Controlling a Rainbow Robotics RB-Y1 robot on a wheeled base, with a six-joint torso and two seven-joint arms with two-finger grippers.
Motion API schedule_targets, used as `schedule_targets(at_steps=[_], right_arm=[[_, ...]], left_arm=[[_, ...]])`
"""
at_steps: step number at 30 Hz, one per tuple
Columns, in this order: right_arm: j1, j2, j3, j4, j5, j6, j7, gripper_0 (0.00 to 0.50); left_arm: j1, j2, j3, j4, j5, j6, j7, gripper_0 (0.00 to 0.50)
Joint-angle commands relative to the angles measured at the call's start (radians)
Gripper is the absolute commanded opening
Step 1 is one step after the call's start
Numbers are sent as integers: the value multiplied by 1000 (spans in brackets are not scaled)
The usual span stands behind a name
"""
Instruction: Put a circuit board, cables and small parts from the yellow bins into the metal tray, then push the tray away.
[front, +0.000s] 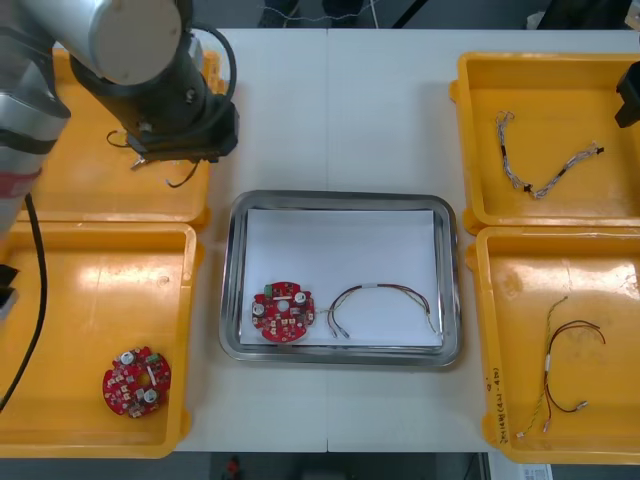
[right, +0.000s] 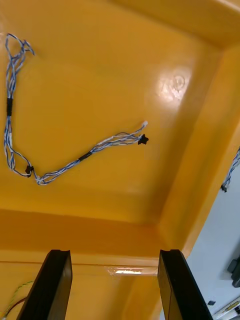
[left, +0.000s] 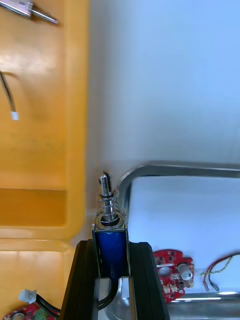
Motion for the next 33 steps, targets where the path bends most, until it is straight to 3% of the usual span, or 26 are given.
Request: schedule_targets(at_steps=[1,10,22,33], right_arm=[[-116,3,-67,125,41,-21,-60,500],[-193,23,-92,300,72,-137,-281,500],[-191,57,-87,432,87,-257,-655,500],[-153,90,-83,481,75,-311,-891,500]], left_arm=[[-30,-61,-101,-33,-32,-52,105,0],[-29,-110,-237,36,-48,-122,128,0],[-21,-138,-349,187,-38,-259,154,0],[20,-138,-401,199,-76,-318,168,0]])
